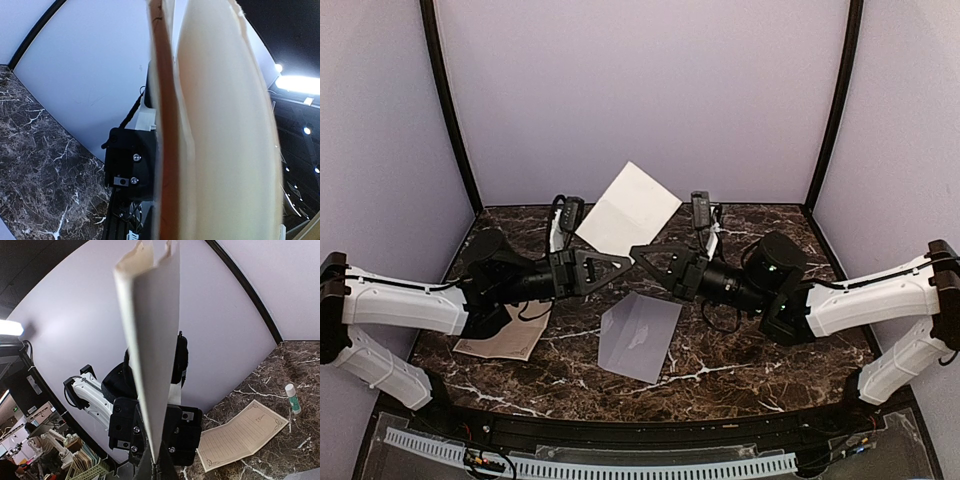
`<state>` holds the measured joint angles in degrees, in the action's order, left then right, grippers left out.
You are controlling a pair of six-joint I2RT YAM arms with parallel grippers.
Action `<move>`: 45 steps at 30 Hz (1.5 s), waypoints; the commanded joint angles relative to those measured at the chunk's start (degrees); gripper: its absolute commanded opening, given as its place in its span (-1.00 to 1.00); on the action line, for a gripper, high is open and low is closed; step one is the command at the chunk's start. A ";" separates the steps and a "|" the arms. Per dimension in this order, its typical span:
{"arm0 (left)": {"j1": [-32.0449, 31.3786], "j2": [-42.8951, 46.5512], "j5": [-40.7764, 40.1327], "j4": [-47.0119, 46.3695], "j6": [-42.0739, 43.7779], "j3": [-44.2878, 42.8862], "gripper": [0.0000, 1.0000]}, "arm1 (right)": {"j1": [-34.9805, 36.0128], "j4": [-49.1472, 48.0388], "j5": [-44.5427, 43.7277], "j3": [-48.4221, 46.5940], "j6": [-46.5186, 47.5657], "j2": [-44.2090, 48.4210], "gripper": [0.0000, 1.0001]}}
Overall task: Place the letter into the envelope and seal it
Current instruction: Fold the letter.
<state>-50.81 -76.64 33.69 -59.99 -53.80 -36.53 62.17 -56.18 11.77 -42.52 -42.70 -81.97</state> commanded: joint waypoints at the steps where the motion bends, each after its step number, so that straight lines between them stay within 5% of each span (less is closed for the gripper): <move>1: -0.26 2.36 2.13 -1.48 -0.49 1.88 -1.00 | -1.24 -4.92 -1.43 0.05 0.16 1.71 -1.00; 17: -0.59 4.99 3.89 1.80 -0.74 5.36 -1.00 | -3.71 -7.38 -0.49 -0.57 0.38 2.11 -0.88; 35: -0.68 7.64 3.35 4.76 -0.23 6.37 -1.00 | -5.39 -1.95 -3.15 0.20 3.14 6.61 -1.00; 37: -0.74 7.65 3.43 4.71 -0.25 6.29 -1.00 | -5.54 -1.92 -3.07 0.35 3.08 6.92 -0.82; 41: -0.77 7.65 3.60 4.70 -0.25 6.26 -1.00 | -5.82 -2.05 -3.34 0.81 3.13 7.54 -0.77; 45: -0.78 7.65 3.51 4.66 -0.25 6.24 -1.00 | -5.83 -1.74 -2.94 0.57 3.14 7.46 -1.00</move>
<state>-51.62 -70.70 36.36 -55.11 -54.68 -30.76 56.53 -56.05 9.34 -41.76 -40.18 -75.11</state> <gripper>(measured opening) 0.008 0.012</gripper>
